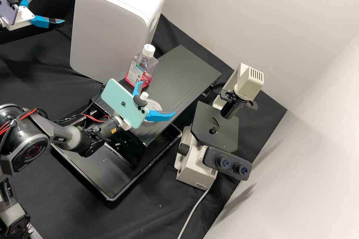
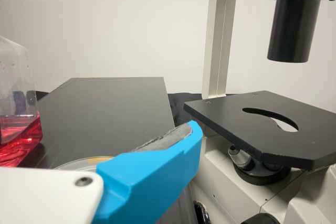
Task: Remove the lid from the petri dish
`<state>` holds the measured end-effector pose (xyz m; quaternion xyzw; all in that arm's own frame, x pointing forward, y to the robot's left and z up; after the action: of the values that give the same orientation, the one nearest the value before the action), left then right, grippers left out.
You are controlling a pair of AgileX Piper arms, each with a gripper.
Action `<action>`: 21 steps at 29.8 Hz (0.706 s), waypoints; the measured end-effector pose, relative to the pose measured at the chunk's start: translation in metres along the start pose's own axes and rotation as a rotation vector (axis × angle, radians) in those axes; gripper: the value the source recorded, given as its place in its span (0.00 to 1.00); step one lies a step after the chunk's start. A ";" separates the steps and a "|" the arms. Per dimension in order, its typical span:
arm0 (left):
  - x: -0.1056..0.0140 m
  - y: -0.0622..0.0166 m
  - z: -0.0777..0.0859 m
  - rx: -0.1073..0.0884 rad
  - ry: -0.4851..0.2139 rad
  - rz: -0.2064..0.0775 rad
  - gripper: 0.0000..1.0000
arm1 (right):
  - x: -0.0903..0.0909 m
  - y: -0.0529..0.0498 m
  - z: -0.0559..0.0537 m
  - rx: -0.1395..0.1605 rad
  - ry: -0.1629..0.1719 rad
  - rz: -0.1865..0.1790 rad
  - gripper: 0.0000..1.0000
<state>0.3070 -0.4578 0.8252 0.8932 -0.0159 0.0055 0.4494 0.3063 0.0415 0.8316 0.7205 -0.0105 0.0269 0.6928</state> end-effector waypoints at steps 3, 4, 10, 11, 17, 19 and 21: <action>0.000 0.0000 0.000 0.000 0.000 0.000 1.00 | 0.000 0.000 0.000 0.000 0.000 0.000 1.00; 0.000 0.0000 0.000 0.000 0.000 0.000 1.00 | 0.000 0.000 0.000 0.000 0.000 0.000 1.00; 0.000 0.0000 0.000 0.000 0.000 0.000 1.00 | 0.000 0.000 0.000 0.000 0.000 0.000 1.00; 0.000 0.0000 0.000 0.000 0.000 0.000 1.00 | 0.000 0.000 0.000 0.000 0.000 0.000 1.00; -0.001 -0.0006 0.011 -0.023 -0.043 -0.003 1.00 | 0.000 0.000 0.000 0.000 0.000 0.000 1.00; -0.004 -0.0007 0.022 -0.043 -0.076 -0.006 1.00 | 0.000 0.000 0.000 0.000 0.000 0.000 1.00; -0.010 -0.0017 0.034 -0.053 -0.130 -0.011 1.00 | 0.000 0.000 0.000 0.000 0.000 0.000 1.00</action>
<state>0.2973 -0.4837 0.8034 0.8796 -0.0403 -0.0553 0.4708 0.3063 0.0415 0.8316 0.7205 -0.0105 0.0269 0.6928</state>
